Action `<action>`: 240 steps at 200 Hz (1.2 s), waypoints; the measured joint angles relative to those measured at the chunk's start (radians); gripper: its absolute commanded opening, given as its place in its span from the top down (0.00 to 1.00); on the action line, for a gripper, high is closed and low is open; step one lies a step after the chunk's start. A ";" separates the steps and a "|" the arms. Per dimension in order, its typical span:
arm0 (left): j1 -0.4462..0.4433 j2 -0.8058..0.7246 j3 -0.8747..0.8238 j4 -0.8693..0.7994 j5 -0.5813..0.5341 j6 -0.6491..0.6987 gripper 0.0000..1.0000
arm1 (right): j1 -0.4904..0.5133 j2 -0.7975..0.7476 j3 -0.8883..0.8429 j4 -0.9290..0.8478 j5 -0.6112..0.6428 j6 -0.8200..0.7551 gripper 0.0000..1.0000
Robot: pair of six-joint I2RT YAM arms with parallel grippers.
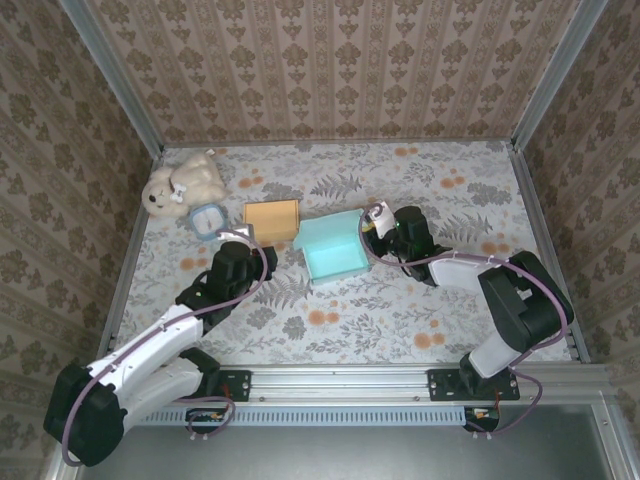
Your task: Fold the paper box
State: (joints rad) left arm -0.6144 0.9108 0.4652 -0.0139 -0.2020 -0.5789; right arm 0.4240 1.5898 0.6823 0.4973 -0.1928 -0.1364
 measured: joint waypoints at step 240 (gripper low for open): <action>0.074 0.447 0.272 -0.006 0.117 -0.027 0.63 | 0.097 -0.150 -0.083 -0.011 0.079 -0.048 1.00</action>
State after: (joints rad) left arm -0.5407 1.3579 0.7372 -0.0200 -0.0849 -0.6064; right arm 0.5205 1.4403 0.5991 0.4862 -0.1135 -0.1844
